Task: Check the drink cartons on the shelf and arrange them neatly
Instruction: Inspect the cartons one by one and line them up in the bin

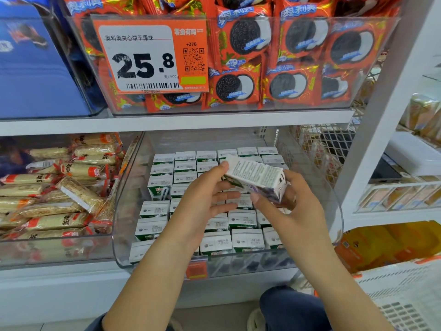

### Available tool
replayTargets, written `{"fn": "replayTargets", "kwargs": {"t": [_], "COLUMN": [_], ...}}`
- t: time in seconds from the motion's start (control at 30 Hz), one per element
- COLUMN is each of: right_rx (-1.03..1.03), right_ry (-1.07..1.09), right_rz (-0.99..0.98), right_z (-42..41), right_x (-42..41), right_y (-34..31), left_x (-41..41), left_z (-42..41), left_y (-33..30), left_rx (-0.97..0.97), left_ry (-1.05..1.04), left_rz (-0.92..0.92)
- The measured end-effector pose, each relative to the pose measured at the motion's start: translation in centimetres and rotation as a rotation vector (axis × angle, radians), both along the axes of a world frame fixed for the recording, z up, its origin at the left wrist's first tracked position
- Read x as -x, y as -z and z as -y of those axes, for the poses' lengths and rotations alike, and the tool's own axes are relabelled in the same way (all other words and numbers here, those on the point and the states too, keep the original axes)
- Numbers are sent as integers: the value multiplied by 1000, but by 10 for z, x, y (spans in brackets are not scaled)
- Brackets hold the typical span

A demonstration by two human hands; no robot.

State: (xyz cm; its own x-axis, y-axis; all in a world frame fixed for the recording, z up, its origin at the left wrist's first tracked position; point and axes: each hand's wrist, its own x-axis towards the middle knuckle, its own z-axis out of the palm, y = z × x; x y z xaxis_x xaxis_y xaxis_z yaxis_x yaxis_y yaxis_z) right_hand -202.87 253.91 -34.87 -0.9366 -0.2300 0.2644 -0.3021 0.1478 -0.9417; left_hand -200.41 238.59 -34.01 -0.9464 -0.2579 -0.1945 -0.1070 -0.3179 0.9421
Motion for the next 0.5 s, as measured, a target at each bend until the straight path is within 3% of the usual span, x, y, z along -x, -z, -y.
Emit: {"fn": "replayTargets", "kwargs": {"t": [0.1,0.23,0.5], "right_rx": [-201,-272,-318], "right_ry": [112,155,187], "right_rz": [-199,-346,-449], "right_z": [-1,-2,-3], "right_x": [-3,-4,-2], "right_y": [1,1,2], "left_x": [2,4,4], "left_z": [-2,-8,-9], "left_y": [3,7,6], "left_rx": [-5,-16,-121], "left_ry": [44,79,79], "left_rz": [24,84,73]}}
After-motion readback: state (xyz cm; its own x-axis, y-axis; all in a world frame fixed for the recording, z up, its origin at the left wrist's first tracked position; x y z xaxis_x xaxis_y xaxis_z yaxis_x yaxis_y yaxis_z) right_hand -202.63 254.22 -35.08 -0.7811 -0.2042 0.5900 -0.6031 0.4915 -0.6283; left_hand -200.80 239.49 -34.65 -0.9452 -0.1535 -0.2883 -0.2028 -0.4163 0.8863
